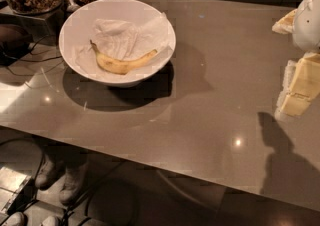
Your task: Pick banana from white bowl
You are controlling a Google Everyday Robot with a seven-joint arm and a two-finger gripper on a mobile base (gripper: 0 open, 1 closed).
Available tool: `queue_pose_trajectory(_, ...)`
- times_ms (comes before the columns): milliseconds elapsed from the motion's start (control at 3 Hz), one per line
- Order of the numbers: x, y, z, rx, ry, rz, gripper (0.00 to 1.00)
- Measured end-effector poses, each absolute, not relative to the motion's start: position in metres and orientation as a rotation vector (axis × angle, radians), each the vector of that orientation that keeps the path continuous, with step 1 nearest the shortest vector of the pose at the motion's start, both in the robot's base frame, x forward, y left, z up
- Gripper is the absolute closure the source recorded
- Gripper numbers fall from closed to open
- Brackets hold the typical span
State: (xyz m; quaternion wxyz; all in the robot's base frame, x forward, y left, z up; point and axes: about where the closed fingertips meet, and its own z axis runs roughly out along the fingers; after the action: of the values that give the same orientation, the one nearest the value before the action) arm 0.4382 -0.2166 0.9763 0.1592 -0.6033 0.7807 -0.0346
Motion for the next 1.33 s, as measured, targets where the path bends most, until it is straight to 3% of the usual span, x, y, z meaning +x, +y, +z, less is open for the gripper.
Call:
queue_pose_trajectory(667,0.44,-0.214,0.977,-1.711,2.246,-0.123,0.0)
queue_pose_trajectory(1333,0.48,-0.162,0.982,-1.744,2.339,-0.104,0.0)
